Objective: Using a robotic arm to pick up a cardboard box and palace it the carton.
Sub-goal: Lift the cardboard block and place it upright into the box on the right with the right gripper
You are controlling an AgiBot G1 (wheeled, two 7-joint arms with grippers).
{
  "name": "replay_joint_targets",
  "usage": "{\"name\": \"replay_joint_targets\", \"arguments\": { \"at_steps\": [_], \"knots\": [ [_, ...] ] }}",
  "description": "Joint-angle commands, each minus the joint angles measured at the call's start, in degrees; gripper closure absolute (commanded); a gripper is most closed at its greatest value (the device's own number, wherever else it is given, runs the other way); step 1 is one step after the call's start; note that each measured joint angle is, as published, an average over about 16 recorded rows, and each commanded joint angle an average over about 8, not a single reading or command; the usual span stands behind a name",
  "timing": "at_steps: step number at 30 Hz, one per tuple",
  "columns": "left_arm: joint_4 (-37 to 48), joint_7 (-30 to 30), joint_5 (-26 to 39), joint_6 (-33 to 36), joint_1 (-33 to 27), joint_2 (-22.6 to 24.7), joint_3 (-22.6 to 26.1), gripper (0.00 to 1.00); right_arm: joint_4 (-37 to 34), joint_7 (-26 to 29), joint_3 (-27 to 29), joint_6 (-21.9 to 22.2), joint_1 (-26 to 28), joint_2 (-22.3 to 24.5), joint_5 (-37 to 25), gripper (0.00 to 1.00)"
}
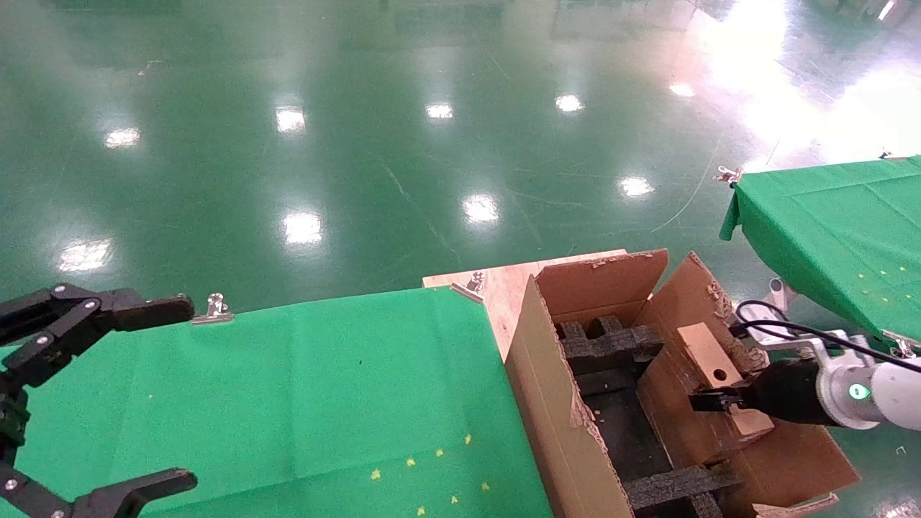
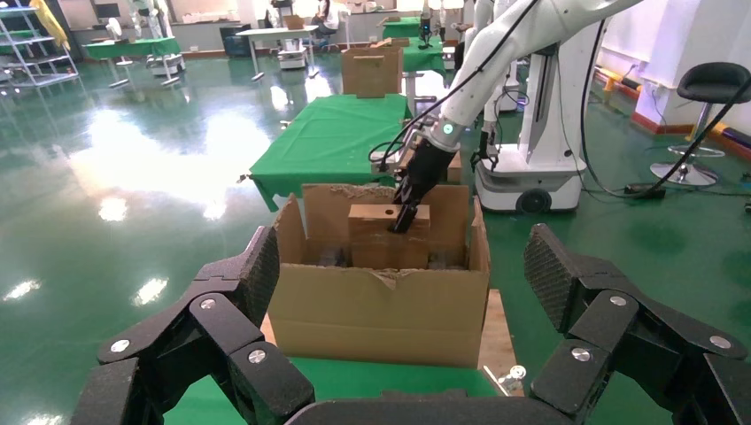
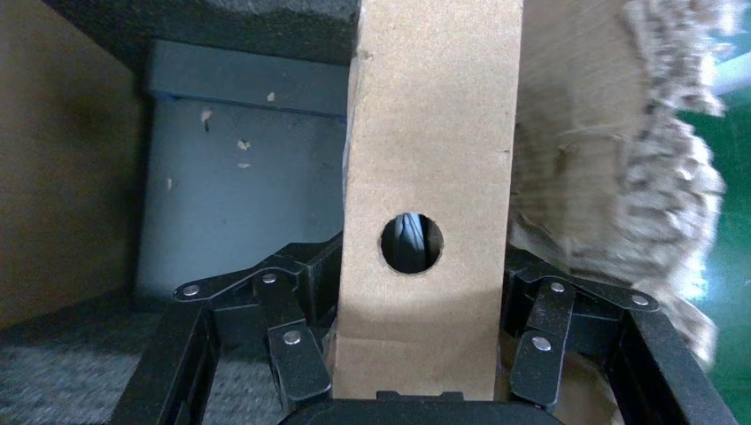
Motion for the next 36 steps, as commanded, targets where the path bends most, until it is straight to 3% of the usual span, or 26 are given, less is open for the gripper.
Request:
{"name": "replay_joint_targets", "arguments": {
  "at_steps": [1,16,17,23,25,36],
  "knots": [
    [0.00,0.00,0.00,0.00,0.00,0.00,0.00,0.00,-1.44,-0.57,-0.10,0.83,-1.09,-1.26,0.75,1.00],
    [0.00,0.01,-0.02,-0.01,-0.01,-0.01,0.03,0.00,-9.51,-5.00,0.67,1.74,-6.44,-7.16,5.56,0.97],
    [0.00,0.01,-0.02,-0.01,-0.01,-0.01,0.03,0.00,-9.74,-5.21,0.72,1.70,-6.59,-7.34,5.71,0.91],
    [0.01,0.02,-0.04,-0.02,0.00,-0.02,0.03,0.00,-10.87,-5.99,1.09,1.35,-7.40,-8.21,6.90,0.16],
    [0.02,0.02,-0.04,-0.02,0.00,-0.02,0.03,0.00,-11.04,-6.07,1.19,1.27,-7.55,-8.35,7.17,0.00],
    [0.03,0.03,-0.04,-0.02,0.00,-0.02,0.03,0.00,-10.84,-6.03,1.16,1.26,-7.17,-8.07,6.82,0.00]
  ]
}}
